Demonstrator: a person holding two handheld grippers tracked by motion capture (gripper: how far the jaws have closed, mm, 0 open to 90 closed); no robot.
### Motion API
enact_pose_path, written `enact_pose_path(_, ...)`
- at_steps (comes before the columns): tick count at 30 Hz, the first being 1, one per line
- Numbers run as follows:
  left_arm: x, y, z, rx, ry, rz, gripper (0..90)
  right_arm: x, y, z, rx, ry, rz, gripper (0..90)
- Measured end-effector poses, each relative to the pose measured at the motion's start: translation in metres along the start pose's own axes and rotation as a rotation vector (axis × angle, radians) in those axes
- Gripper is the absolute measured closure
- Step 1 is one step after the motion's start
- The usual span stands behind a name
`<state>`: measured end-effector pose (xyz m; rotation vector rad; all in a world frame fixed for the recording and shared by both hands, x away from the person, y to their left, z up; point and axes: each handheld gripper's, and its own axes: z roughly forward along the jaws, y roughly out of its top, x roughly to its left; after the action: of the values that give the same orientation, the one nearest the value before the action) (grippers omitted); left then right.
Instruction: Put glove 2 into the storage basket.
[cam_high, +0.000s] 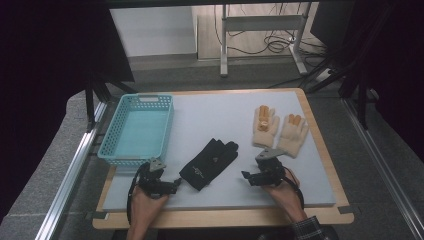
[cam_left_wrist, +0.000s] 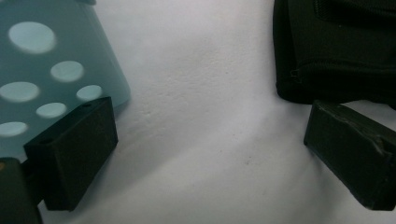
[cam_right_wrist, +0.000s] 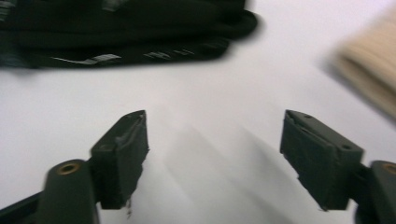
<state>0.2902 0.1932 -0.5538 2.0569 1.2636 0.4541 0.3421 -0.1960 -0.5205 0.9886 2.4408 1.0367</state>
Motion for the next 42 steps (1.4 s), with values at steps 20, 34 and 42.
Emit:
enact_pose_path(20, 0.0, 0.0, 0.0, 0.001, -0.005, -0.003, 2.3, -0.043, -0.033, -0.016, 0.008, -0.13, 0.077, 11.2)
enact_pose_path(34, -0.007, 0.015, -0.027, -0.061, -0.121, 0.039, 5.4, -0.043, -0.033, -0.016, 0.006, -0.131, 0.075, 11.2)
enact_pose_path(42, -0.037, 0.049, -0.014, -0.043, -0.194, 0.118, 3.0, -0.043, -0.033, -0.016, 0.005, -0.132, 0.076, 11.2)
